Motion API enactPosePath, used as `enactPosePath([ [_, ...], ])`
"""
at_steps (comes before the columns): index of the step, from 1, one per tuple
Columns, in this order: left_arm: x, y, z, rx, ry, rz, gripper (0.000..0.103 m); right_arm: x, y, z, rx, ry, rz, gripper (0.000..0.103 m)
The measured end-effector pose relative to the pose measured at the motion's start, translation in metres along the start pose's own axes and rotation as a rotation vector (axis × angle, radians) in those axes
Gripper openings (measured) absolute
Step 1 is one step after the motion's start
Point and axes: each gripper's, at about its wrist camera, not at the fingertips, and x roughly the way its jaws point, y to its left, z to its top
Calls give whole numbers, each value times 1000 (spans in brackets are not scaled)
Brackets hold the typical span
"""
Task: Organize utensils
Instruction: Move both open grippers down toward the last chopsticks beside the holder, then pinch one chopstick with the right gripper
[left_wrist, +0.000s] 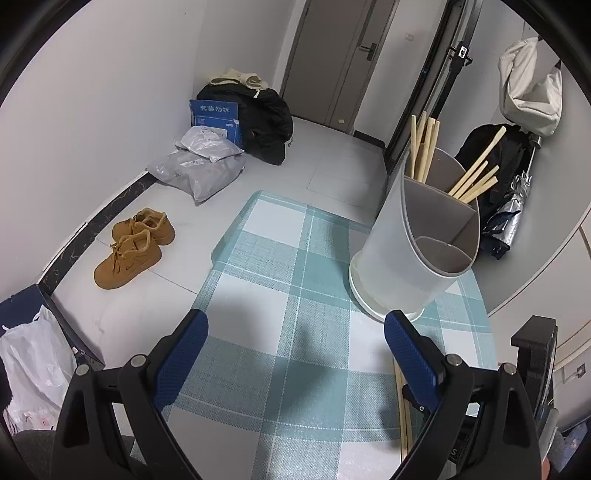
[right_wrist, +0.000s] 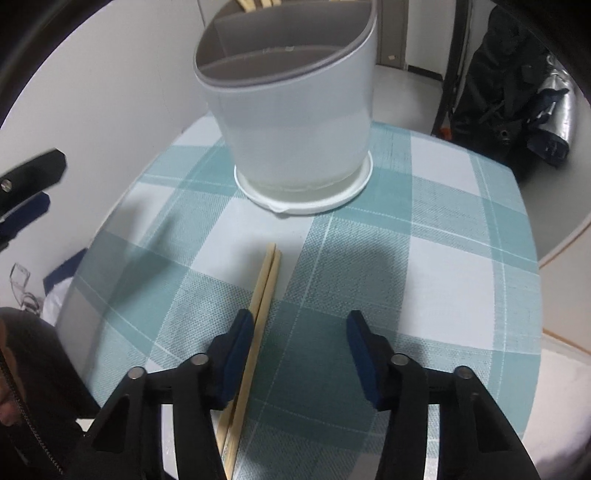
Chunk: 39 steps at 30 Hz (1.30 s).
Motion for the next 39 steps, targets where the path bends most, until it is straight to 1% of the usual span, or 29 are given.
enactPosePath([
  [2,1,3,2,-8,8,-6,93,0,3,0,-19,0,-13,45],
  [7,2,6,3,-26,24,-20,94,-3,8,-1,-46,23,-4,34],
  [10,2,6,3,-32,25,-21,93,-4,13,-2,-74,31,-17,30],
  [15,2,11,3,-41,21,-4,94,-5,18,-1,-100,41,-36,29],
  [20,7,15,3,-53,48,5,94,1,19,9,-88,58,-11,26],
  [21,7,16,3,-56,49,5,94,3,21,9,-93,69,-14,24],
  [26,7,16,3,-52,51,12,94,6,28,12,-123,74,-24,23],
  [27,7,16,3,-53,54,13,94,6,29,12,-122,76,-26,20],
  [30,7,17,3,-64,60,-4,93,4,31,15,-139,84,-26,6],
  [31,7,17,3,-64,60,-8,93,3,32,14,-158,86,-24,5],
  [36,7,15,2,-62,64,-10,93,-6,33,-2,-227,91,-42,3],
  [37,7,15,2,-65,65,-11,93,-3,26,4,-231,95,-47,3],
  [39,8,17,3,-75,70,-13,93,-4,22,1,-237,102,-53,3],
])
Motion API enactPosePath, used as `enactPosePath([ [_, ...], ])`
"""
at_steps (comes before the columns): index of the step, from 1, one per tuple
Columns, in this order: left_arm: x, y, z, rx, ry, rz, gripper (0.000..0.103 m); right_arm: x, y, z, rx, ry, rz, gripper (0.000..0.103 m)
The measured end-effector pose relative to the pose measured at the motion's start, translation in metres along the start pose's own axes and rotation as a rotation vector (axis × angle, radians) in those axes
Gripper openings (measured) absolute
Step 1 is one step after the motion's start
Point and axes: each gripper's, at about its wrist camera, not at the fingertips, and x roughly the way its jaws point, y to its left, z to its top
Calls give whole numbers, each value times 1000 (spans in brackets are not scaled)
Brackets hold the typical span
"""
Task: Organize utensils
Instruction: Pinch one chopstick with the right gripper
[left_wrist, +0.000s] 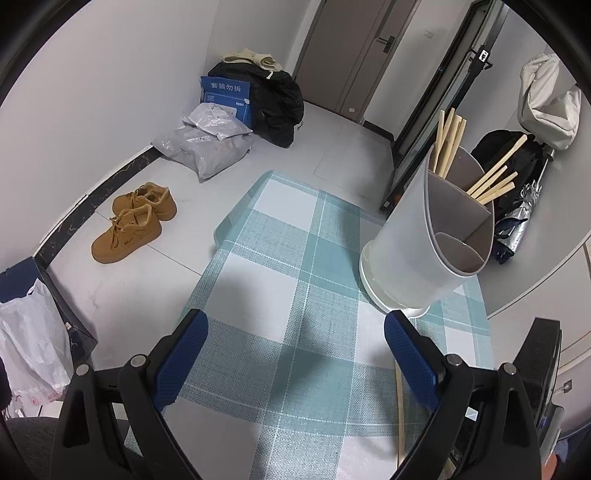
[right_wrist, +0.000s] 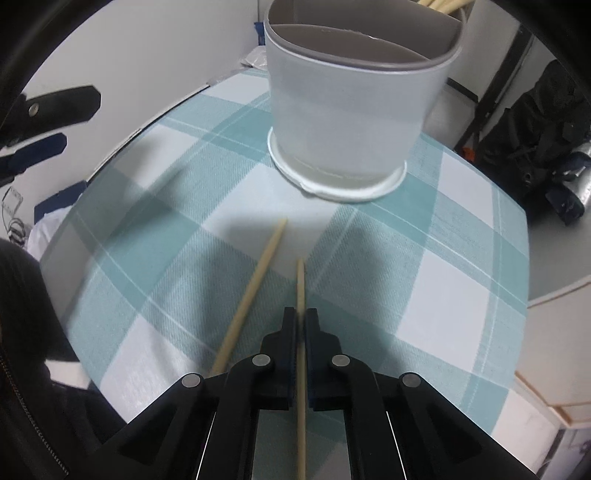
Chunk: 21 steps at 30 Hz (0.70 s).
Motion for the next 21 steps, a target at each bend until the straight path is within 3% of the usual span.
enactPosePath([
  [7,1,6,-2,-21,20,-10,93,0,-8,7,-7,6,8,5],
  [11,1,5,-5,-7,19,11,93,7,-10,29,-1,8,20,7],
  [15,2,5,-8,1,19,30,93,8,-8,36,-22,-11,18,3],
  [21,6,-6,-18,67,32,50,93,-6,-25,37,79,-78,117,3],
])
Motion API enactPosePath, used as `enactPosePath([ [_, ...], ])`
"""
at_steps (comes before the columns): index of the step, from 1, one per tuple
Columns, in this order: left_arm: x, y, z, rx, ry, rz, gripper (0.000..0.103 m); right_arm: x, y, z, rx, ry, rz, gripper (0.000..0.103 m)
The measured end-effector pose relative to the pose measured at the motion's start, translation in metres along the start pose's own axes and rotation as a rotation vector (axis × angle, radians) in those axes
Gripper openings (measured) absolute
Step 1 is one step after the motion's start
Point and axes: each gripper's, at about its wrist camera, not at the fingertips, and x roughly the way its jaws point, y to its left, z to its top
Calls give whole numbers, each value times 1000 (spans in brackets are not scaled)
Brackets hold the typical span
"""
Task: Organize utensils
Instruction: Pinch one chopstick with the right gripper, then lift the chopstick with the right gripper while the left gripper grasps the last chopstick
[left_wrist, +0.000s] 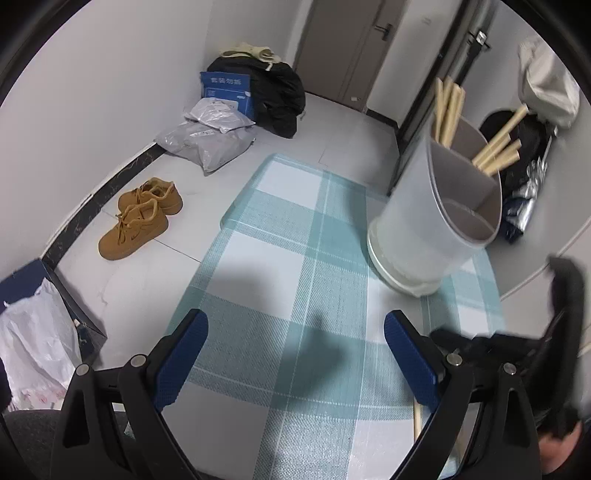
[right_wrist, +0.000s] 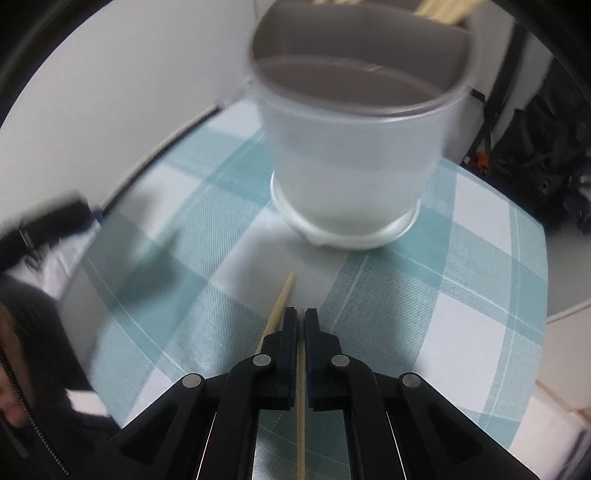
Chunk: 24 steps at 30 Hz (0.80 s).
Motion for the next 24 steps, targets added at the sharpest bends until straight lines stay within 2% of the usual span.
enactPosePath([
  [4,3,-11,-7,63,28,14,93,-23,-24,-1,115,-94,46,3],
  [7,7,-18,-12,86,56,18,93,-36,-53,-8,261,-162,105,3],
  [15,19,-40,-23,157,109,40,93,-44,-100,-52,531,-235,253,3],
  [20,25,-46,-30,163,154,24,93,-37,-122,-68,668,-274,298,3],
  [24,33,-57,-26,197,181,40,93,-41,-143,-84,771,-307,329,3],
])
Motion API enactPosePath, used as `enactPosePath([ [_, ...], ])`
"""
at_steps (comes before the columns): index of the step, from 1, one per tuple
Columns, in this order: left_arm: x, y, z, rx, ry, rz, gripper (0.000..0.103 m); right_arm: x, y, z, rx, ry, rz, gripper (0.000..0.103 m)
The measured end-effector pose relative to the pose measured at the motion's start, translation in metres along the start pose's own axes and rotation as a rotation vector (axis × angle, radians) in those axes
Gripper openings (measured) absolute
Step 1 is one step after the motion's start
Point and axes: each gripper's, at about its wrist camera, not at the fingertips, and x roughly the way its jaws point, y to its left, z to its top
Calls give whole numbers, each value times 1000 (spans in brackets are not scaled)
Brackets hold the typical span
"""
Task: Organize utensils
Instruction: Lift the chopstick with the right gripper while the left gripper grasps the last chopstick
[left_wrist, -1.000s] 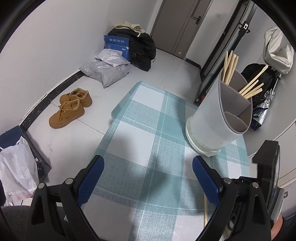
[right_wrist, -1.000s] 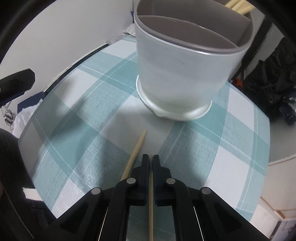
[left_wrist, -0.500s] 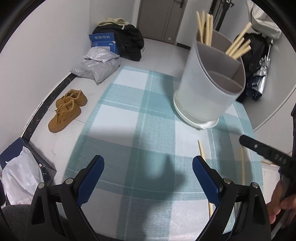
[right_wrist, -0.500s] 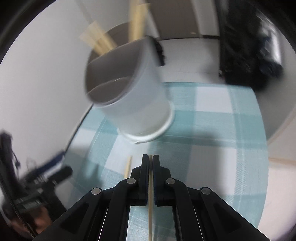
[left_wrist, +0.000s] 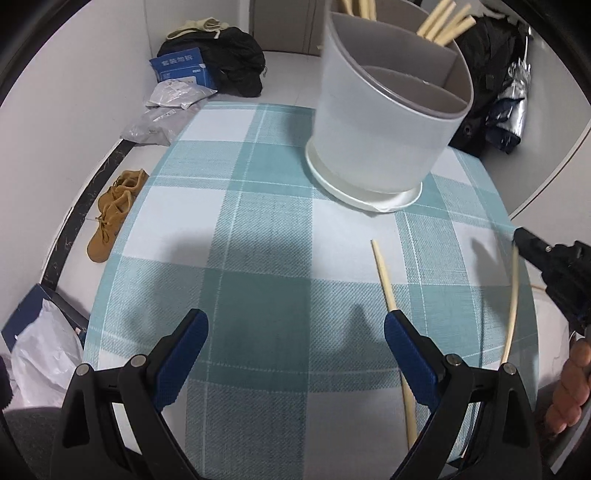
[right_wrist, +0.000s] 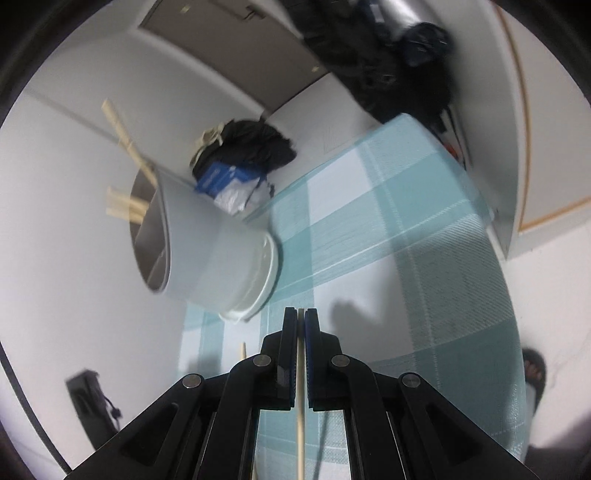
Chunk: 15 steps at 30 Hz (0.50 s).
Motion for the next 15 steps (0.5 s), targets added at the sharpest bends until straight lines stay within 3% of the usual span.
enactPosePath([
  [9,25,-35,17,82,74,43,93,-22,-4,9,12,-101,6,3],
  [15,37,-40,22,86,111,108,91,-32,-6,11,15,-107,26,3],
])
